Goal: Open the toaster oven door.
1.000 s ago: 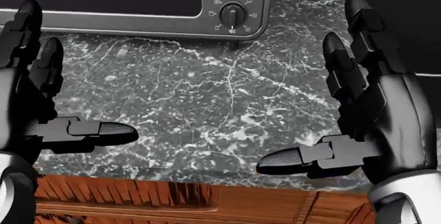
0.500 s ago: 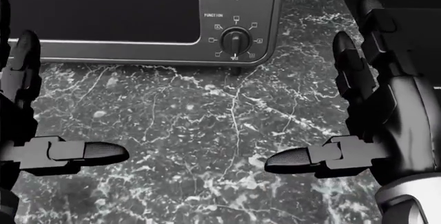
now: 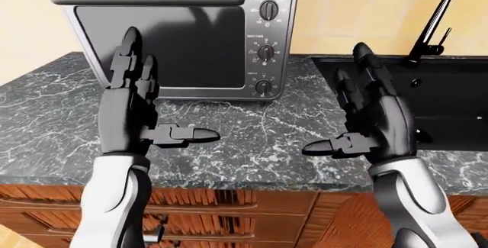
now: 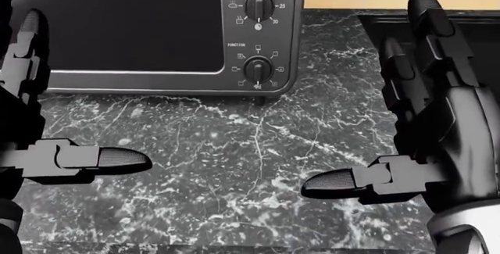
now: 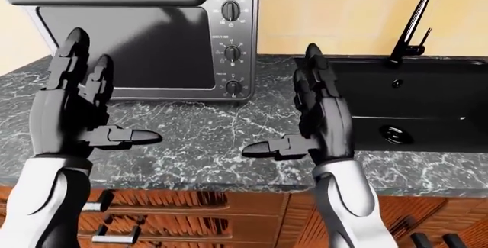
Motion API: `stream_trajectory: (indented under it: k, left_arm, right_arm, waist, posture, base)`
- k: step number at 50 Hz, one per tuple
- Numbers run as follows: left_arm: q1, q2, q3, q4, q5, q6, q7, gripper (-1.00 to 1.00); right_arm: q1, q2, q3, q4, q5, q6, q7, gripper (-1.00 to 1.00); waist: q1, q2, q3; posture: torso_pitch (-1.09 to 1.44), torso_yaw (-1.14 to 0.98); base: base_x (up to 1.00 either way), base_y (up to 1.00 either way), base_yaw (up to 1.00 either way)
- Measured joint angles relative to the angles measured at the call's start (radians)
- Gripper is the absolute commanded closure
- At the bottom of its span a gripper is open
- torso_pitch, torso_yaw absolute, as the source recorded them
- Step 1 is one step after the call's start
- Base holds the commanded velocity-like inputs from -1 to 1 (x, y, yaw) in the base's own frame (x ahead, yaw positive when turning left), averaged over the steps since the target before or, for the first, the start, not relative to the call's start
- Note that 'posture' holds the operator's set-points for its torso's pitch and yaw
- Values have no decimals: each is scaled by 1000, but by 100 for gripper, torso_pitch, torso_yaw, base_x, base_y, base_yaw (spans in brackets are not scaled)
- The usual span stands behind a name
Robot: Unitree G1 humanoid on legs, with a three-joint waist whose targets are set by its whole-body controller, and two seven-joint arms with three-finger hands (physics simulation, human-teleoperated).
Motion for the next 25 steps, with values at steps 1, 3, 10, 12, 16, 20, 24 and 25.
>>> stream_trajectory:
  k: [1, 3, 10, 12, 16, 20, 24, 25]
  left_arm:
    - [0, 0, -2, 2, 0, 1, 0, -100]
    - [0, -2, -5, 5, 1, 3, -2, -100]
    - [-12, 0, -1, 7, -7, 6, -2, -100]
    - [-9, -1, -4, 7, -8, -1, -3, -100]
    - [-4, -2, -6, 17, -9, -8, -6, -100]
    - [-1, -2, -7, 28, -4, -15, -6, -100]
    - [0, -4, -11, 32, 4, -14, -5, -100]
    - [0, -4, -12, 31, 4, -13, -5, -100]
  right_arm:
    - [-3, -1, -1, -5, 1, 5, -2, -100]
    - [-10, -4, -5, -17, 5, 17, -6, -100]
    - [-9, -6, -4, -16, 8, 9, -9, -100]
    - [-2, -4, 1, -6, 3, 1, -6, -100]
    - [1, -2, 3, 2, -3, -5, -4, -100]
    - [6, 1, 5, 5, -8, -17, 1, -100]
    - [12, 3, 10, 10, -14, -26, 7, -100]
    - [14, 4, 11, 11, -15, -27, 8, -100]
  waist:
    - [0, 0, -9]
    - [1, 0, -28]
    - [4, -2, -103]
    - [5, -2, -120]
    - [10, 0, -146]
    - [15, 0, -163]
    - [18, 1, -174]
    - [19, 1, -176]
  posture:
    - [-21, 0]
    - [-23, 0]
    - [-30, 0]
    - [-31, 0]
    - [-35, 0]
    - [-37, 0]
    - [-39, 0]
    - [-40, 0]
  base:
    - [0, 0, 0]
    - [0, 0, 0]
    - [0, 0, 0]
    - [0, 0, 0]
    - [0, 0, 0]
    - [0, 0, 0]
    - [0, 0, 0]
    - [0, 0, 0]
